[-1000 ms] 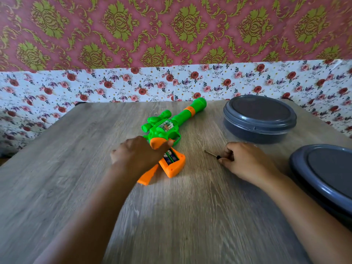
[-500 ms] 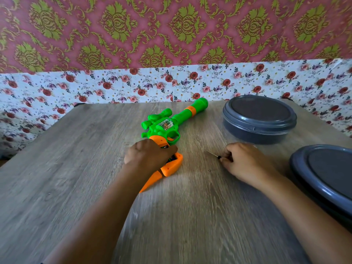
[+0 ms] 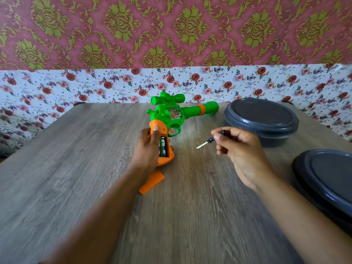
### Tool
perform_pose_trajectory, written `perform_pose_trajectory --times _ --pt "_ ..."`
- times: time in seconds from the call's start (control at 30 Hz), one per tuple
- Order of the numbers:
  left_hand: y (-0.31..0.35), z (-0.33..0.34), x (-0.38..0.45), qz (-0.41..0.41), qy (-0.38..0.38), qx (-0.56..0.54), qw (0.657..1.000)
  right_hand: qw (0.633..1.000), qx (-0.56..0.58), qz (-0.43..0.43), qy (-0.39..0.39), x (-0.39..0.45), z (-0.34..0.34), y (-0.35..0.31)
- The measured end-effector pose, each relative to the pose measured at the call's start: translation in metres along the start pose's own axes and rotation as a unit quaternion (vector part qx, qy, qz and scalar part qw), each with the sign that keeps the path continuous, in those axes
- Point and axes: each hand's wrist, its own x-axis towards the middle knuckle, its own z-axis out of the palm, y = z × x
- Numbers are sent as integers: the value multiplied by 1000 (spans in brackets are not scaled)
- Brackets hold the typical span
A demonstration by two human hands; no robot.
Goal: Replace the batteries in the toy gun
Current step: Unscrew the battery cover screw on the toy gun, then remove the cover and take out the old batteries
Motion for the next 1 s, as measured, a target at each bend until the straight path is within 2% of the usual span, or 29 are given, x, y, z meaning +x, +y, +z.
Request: perform_pose_trajectory --times 0.13,0.23,0.37,0.53,0.73,1.0 --pt "1 1 -4 -12 1 -76 997 998 14 -34 -46 9 31 -6" --pt "1 0 -3 -20 -9 -94 995 991 -77 -77 -83 17 52 -6" --pt "0 -2 0 -28 -18 -115 993 942 -261 -203 -58 18 61 5" --pt "-1 -1 1 -38 -19 -131 991 898 -323 -299 -26 14 60 16" --pt "0 -1 2 -35 -17 -139 989 872 -357 -336 2 13 62 18" --pt "-4 -1 6 -34 2 -138 990 835 -423 -350 -25 13 65 21"
